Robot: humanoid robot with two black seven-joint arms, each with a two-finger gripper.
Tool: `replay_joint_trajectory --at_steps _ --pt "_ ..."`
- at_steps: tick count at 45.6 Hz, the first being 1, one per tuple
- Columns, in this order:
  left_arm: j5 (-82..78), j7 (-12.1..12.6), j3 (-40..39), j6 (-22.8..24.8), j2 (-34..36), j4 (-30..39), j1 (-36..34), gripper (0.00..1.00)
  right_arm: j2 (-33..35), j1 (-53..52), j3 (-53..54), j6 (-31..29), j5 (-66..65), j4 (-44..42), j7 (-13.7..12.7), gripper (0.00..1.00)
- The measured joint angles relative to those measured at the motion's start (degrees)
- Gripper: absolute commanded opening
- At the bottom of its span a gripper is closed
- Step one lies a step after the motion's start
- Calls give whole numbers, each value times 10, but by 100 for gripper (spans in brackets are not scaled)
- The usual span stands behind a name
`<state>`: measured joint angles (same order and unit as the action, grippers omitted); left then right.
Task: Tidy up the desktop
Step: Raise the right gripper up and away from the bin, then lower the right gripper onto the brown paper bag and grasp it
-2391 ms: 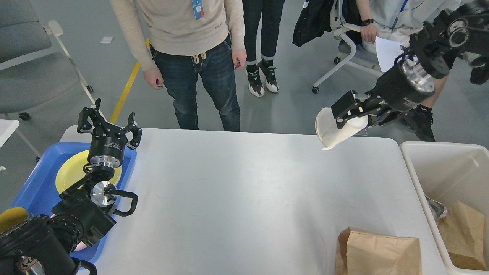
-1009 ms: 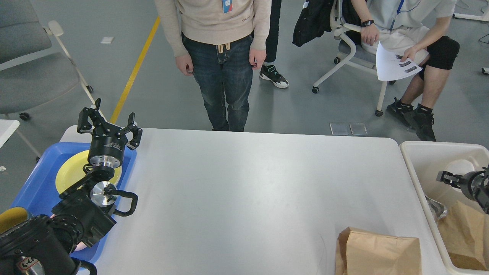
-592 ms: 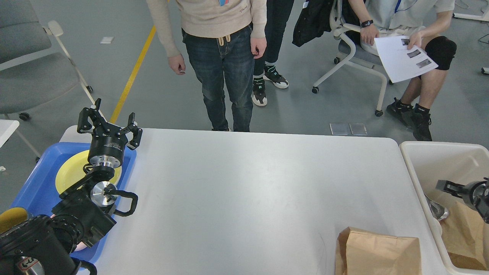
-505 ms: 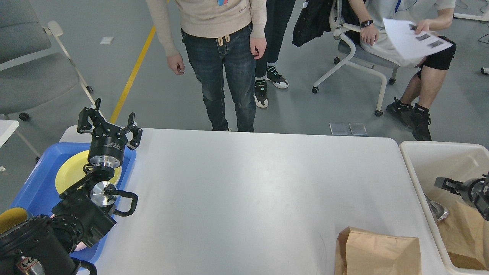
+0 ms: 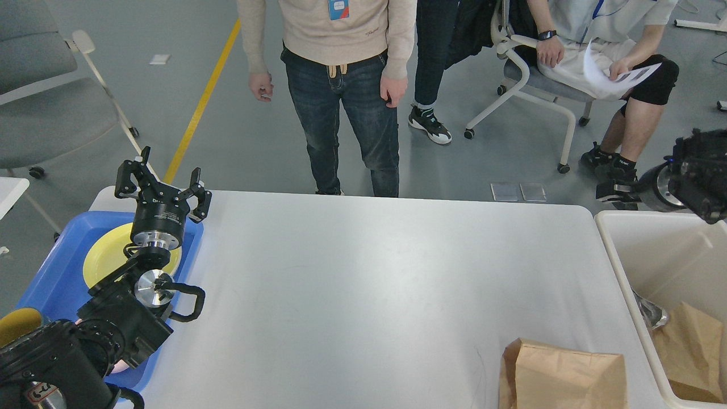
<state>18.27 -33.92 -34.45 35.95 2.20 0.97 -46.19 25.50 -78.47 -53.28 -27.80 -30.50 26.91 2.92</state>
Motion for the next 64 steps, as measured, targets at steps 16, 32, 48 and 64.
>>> replay_joint_trajectory --at_steps 16,32,48,64 --pt "0 0 0 0 0 0 0 97 -8 -321 -114 -206 1 241 1 100" --pt "0 0 0 0 0 0 -1 97 -9 -495 -114 -272 14 331 0 100" --pt "0 0 0 0 0 0 -1 97 17 -468 -115 -272 13 343 -4 100" --pt "0 0 0 0 0 0 0 96 147 -263 -113 -272 6 347 -8 100"
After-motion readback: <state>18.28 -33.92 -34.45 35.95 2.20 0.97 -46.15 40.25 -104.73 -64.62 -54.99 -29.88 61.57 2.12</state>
